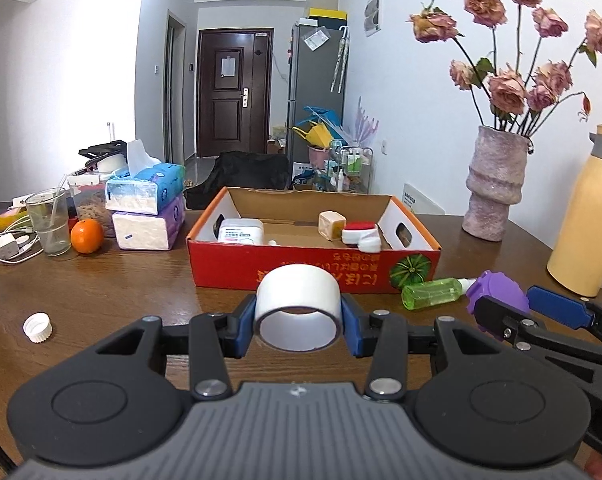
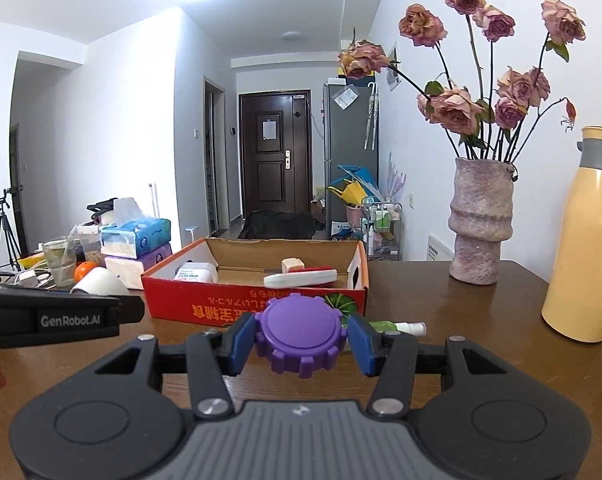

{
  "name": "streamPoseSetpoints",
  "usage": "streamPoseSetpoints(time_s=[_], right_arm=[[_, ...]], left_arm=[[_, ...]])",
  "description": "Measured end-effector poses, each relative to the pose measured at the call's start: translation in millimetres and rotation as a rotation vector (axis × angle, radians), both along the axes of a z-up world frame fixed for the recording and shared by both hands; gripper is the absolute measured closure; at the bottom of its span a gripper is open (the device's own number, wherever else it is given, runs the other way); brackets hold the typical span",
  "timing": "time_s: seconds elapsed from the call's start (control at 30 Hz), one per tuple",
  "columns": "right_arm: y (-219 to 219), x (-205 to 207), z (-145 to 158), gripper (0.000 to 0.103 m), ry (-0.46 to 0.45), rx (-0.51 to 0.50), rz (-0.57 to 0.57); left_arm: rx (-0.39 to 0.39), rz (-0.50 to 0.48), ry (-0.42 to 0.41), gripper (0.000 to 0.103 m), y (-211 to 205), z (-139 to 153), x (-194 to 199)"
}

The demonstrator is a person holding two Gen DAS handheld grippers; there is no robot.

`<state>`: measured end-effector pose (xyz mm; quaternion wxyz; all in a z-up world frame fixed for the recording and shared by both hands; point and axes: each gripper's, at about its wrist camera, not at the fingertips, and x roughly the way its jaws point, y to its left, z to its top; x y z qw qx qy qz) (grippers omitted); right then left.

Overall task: Organize rigid objects
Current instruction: 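Carry the tape roll and purple knob cap over the box with both tools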

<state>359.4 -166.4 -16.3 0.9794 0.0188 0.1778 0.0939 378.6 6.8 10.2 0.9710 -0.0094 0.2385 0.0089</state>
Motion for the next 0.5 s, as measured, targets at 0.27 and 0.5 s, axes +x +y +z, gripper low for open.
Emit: streamPoseSetpoints(time_s=[0.27,0.5], right_arm=[[12.9,24.3,3.9,0.053,-0.007,0.009,-0.013],[23.2,49.6,5.0,0.053,-0.011,0.017,-0.019]], left_arm=[[-0.028,0.036,0.01,0.059,14.8,0.0,23.6],[-0.038,0.059,0.013,0.058,21.0,-1.2,48.7]])
